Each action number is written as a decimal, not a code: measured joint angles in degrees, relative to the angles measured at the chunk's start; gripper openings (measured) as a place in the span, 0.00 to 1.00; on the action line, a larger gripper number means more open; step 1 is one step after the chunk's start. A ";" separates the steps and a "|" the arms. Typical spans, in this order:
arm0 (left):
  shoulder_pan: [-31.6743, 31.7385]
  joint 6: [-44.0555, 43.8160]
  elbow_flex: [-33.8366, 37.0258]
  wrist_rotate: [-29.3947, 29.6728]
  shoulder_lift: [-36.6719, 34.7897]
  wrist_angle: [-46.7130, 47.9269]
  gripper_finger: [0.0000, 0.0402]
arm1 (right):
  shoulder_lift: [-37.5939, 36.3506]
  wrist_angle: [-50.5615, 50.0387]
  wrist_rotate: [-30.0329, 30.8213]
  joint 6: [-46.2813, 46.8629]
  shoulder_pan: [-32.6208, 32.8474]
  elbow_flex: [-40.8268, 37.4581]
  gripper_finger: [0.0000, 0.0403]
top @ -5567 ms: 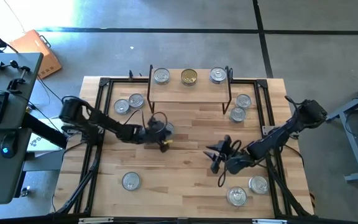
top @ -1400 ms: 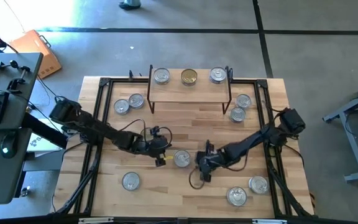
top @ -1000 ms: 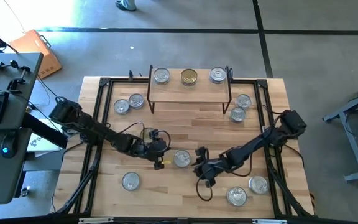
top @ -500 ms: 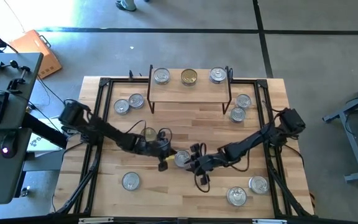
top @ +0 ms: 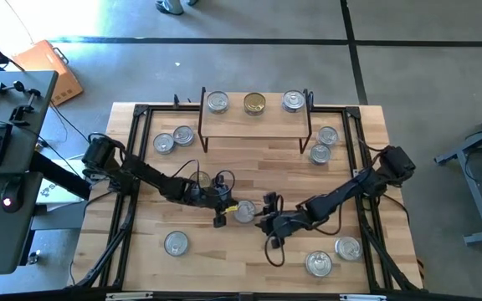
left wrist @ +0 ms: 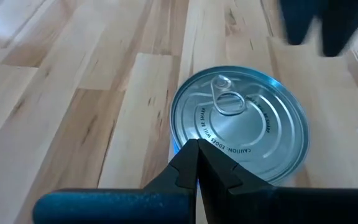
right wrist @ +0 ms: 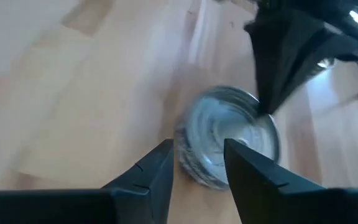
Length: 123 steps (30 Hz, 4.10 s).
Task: Stack canned seafood by type on shelf
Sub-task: Put the blue tuna can and aligned with the other blue tuna can on the shelf
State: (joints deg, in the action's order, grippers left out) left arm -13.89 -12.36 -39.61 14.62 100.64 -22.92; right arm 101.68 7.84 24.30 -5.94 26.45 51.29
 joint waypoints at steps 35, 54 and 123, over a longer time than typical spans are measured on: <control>0.08 2.44 -0.02 4.18 1.71 0.83 0.00 | 3.38 7.93 -0.80 -9.59 -1.30 0.00 0.61; -1.80 -1.90 -0.10 4.77 0.66 2.05 0.00 | 3.38 6.51 -0.37 -0.35 -1.17 0.00 0.61; -0.48 11.54 -0.03 10.73 -9.24 7.18 0.00 | -5.16 4.85 -6.85 -6.10 -12.75 0.02 0.61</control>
State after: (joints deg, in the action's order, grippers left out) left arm -14.37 -0.82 -39.64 25.35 91.40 -15.74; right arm 96.51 12.69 17.45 -12.04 13.70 51.31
